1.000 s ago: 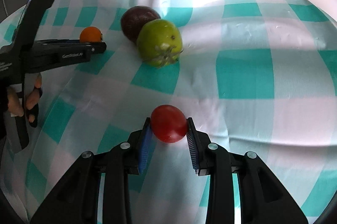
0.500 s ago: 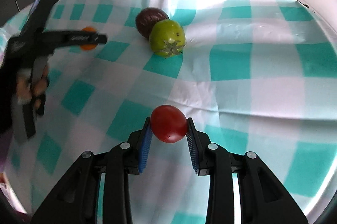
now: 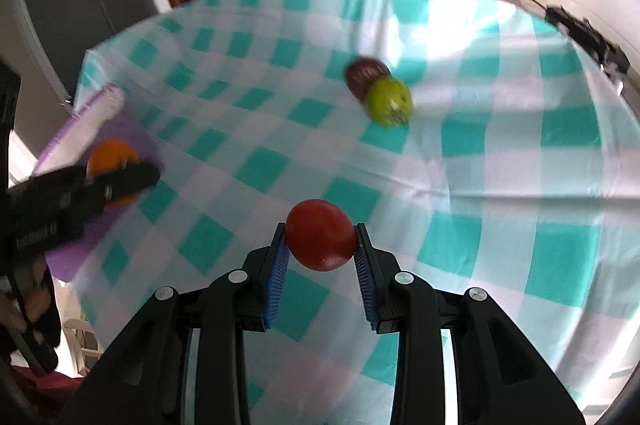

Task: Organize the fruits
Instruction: 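Carry the orange and cherry tomato over the white box with both tools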

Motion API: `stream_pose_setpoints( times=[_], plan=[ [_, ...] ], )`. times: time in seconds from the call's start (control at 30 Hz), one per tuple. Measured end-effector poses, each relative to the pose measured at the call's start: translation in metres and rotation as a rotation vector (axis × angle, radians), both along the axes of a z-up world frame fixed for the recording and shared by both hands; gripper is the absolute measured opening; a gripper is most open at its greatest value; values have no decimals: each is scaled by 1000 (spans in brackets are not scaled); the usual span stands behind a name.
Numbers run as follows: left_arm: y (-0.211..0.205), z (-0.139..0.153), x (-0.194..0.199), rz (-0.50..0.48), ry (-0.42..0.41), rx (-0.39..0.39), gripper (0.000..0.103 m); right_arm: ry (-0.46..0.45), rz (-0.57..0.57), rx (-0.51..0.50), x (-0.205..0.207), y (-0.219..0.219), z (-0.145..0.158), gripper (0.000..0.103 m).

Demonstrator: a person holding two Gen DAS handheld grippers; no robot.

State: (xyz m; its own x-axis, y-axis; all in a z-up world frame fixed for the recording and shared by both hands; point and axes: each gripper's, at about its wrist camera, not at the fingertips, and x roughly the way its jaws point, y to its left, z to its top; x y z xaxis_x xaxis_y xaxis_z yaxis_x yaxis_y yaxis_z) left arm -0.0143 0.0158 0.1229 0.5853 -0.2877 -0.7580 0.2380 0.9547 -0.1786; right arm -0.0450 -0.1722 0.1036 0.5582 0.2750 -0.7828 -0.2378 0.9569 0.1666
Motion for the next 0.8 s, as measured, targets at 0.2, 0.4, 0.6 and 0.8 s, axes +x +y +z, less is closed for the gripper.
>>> stream_pose_setpoints(
  times=[0.2, 0.4, 0.6, 0.8],
  plan=[
    [26, 40, -48, 57, -92, 24, 42, -79, 87, 10, -10, 23, 31, 32],
    [54, 69, -68, 143, -158, 21, 42, -153, 150, 21, -17, 47, 63, 32],
    [86, 92, -76, 222, -205, 11, 42, -197, 210, 29, -13, 79, 86, 32],
    [138, 111, -73, 324, -255, 2, 42, -248, 300, 38, 3, 128, 110, 32]
  ],
)
